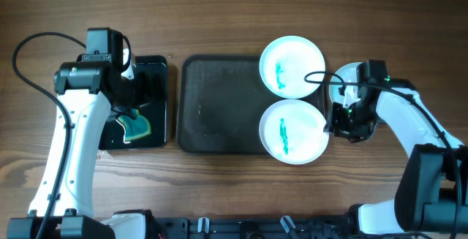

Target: Clean dirty plates on tray and stack at the side

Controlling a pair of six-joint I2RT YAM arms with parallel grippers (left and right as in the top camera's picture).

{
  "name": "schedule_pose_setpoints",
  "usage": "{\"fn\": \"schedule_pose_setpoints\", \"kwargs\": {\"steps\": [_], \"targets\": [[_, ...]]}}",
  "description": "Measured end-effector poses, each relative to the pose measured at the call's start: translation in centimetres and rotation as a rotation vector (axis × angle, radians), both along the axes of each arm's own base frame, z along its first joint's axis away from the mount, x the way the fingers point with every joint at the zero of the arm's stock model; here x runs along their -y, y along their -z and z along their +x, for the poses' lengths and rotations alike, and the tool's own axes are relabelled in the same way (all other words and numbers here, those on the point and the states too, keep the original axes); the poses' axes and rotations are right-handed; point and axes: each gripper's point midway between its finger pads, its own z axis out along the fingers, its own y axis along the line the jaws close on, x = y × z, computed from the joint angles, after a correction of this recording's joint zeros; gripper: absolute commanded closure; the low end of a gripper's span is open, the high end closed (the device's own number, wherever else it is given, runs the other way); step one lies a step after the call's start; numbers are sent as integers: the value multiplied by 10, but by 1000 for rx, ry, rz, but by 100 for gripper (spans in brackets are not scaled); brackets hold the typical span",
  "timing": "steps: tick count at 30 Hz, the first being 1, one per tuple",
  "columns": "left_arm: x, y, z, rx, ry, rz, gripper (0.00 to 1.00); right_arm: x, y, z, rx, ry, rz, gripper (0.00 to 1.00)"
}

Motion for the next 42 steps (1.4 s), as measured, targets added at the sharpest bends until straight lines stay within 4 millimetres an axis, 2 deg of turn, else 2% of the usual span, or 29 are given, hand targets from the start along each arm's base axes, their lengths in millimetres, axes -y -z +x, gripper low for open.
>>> {"fn": "schedule_pose_setpoints", "kwargs": {"steps": [6,11,19,21,23,25,27,29,32,35,42], "targets": [[0,0,0,0,0,0,0,-1,4,-1,5,-2,3,90],[0,0,0,0,0,0,0,-4,5,-2,7,-4,17,96],[0,0,-1,-4,0,0,0,-7,7,-6,3,-1,30,96],[0,0,-1,-4,0,0,0,-6,0,-11,-7,3,26,96],[0,0,-1,-4,0,0,0,-7,-17,-8,28,5,17,96],[0,0,-1,-4,0,0,0,-22,-51,7,145,-31,1,96],[0,0,-1,-4,0,0,0,-39,-72,18,221,-67,-5,96],[-1,0,-1,-5,-2,6,0,-62,-83,29,285,-108,-10,96],[-10,1,-1,-7,-31,45,0,-100,-88,43,383,-161,-12,96],[-23,1,-2,-12,-86,62,0,-122,-87,63,449,-161,3,95],[-60,10,-5,-51,-237,79,3,-160,-42,106,355,-206,-20,96]]}}
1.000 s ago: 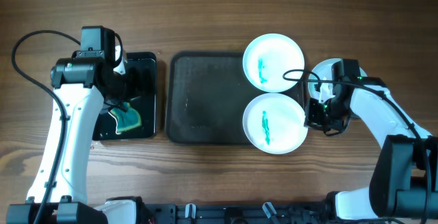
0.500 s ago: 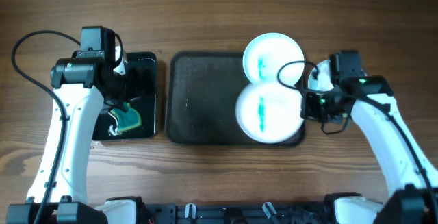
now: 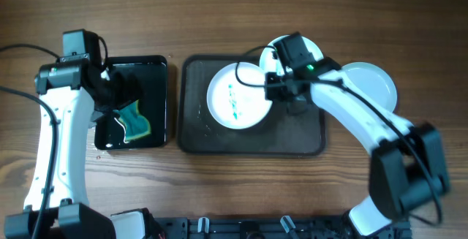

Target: Clean dirty plates on tray and stack at the side

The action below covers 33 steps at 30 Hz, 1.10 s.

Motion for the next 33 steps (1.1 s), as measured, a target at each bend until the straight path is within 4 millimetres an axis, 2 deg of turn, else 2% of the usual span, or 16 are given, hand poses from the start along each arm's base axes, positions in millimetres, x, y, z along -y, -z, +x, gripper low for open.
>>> {"fn": "schedule_pose_setpoints", "kwargs": {"steps": [3,6,8,11,16,22,24,25,26,27,28,33], "targets": [[-10,11,-4,-48,-39,-9,5,-11,18,8,-47,-15,11,96],[-13,19,-6,-86,-53,-16,9,-12,37,1,-109,-22,9,96],[-13,26,-7,-112,-56,-21,17,-14,53,-5,-159,-34,9,96],[-13,35,-9,-144,-59,-27,27,-17,55,-7,-171,-48,25,96],[-13,60,-6,-151,-59,-29,34,-19,54,-7,-168,-73,35,96],[-13,110,-7,-147,-59,-28,38,-20,55,-7,-169,-74,36,96],[-13,121,-6,-149,-59,-29,46,-20,55,-7,-168,-77,35,96],[-14,126,-5,-149,-56,-29,54,-20,55,-7,-167,-80,35,96],[-14,130,-3,-149,-49,-29,68,-20,55,-7,-166,-80,35,96],[-14,133,-1,-150,-46,-31,91,-20,55,-7,-165,-84,34,96],[-13,137,-1,-155,-36,-35,96,-20,55,-7,-164,-87,34,96],[-12,136,-5,-177,-25,-38,96,-20,55,-7,-159,-99,32,96]]}}
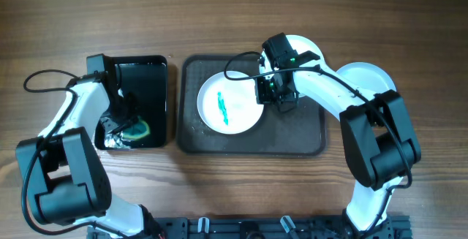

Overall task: Clean dirty plates on tray and stack at the side
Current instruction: 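Grasp the sponge with the left gripper and bring it over the plate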

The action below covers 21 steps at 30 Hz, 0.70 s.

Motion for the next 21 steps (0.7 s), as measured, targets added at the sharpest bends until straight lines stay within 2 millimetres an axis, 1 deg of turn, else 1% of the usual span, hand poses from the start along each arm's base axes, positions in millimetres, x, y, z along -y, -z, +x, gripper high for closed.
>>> {"fn": "schedule_pose_setpoints", "kwargs": {"steps": [2,3,6,7,8,10,11,14,16,18,21], "targets": [[2,-5,-8,-44,0,-9,96,0,0,0,1,-3,1,96],[2,-11,-8,-51,2,-15,96,0,0,0,0,-3,2,96],[8,-39,8,-4,26,-52,96,-2,0,-5,-23,-7,16,96],[17,-58,20,62,50,-83,96,-3,0,-9,-41,-5,23,96],[25,-70,28,107,75,-99,96,-4,-1,-12,-56,-4,29,96],[49,-88,36,171,139,-139,96,-7,-1,-18,-88,-2,52,96],[67,-93,37,188,182,-163,96,-9,-1,-20,-101,-2,66,96],[112,-94,44,217,266,-210,96,-15,-1,-24,-130,-1,101,96],[135,-93,50,239,296,-226,96,-17,-2,-25,-140,4,114,96],[163,-84,55,239,325,-249,96,-19,-3,-27,-149,9,126,96],[187,-65,54,203,343,-261,96,-20,-4,-27,-153,11,132,96]]}}
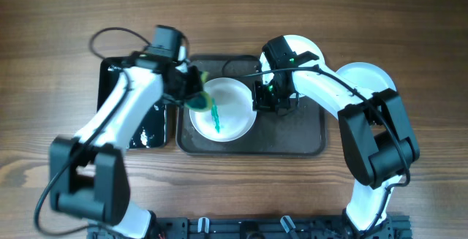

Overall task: Clean dirty plates on tray and stack at the side
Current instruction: 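Grasp the sponge with the left gripper and bring it over the plate, then scrub the plate with the sponge while right gripper holds the rim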

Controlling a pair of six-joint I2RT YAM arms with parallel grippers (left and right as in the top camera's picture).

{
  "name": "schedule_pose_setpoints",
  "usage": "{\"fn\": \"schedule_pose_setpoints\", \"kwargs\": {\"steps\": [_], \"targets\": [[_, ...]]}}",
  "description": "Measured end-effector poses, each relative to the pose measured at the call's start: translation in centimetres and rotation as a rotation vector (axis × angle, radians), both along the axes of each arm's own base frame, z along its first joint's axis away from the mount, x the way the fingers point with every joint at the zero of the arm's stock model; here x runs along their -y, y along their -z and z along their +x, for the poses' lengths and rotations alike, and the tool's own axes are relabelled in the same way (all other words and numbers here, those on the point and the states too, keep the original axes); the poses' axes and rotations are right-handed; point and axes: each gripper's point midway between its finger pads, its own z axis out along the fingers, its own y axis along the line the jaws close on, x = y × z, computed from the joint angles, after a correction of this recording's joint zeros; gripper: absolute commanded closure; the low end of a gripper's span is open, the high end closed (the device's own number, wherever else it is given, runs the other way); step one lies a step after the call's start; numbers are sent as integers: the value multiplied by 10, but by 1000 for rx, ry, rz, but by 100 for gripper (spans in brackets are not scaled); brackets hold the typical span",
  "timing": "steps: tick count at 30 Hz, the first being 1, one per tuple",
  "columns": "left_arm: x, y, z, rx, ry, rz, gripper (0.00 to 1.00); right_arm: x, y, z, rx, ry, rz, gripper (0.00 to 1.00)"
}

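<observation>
A white plate (228, 115) with a green smear (216, 118) lies in the middle of the dark tray (292, 133). My left gripper (191, 93) is shut on a teal and yellow sponge (202, 101), which rests on the plate's left rim. At the plate's right rim, my right gripper (263, 97) is shut on the edge. A second white plate (301, 47) lies at the tray's back right corner, partly hidden by my right arm. To the right of the tray, a clean white plate (374, 80) sits on the table.
A small black tray (131, 122) with a wet sheen stands left of the dark tray, under my left arm. Cables loop from both wrists. Wooden table surface lies beyond and in front of the trays.
My left gripper was down in the small black tray on the sponge. Now it holds the sponge at the dirty plate's left rim. The plate sits slightly further left and nearer the front.
At first, two smeared plates lay at the dark tray's right end, with my right gripper beside them and the left over the sponge tray. Then one plate was in mid-tray, held by my right gripper. My left then reached the sponge and has now brought it to the plate.
</observation>
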Motion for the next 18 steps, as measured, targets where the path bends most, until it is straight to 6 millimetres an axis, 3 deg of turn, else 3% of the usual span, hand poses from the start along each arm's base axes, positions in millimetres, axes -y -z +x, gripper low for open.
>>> {"fn": "schedule_pose_setpoints", "kwargs": {"steps": [3,7,10,13,16,18], "targets": [[20,33,-12,-100,7,26,96,-1,0,0,-1,2,3,96],[29,63,-27,-183,1,104,96,0,0,0,-1,2,3,96],[30,65,-33,-192,-4,144,96,0,0,0,-3,2,2,96],[44,64,-35,-195,49,91,96,1,1,0,-2,4,-3,96],[88,57,-45,-209,230,-150,96,1,1,0,-2,4,-3,96],[96,55,-51,-224,260,-190,96,1,1,0,-4,4,-4,96]]}}
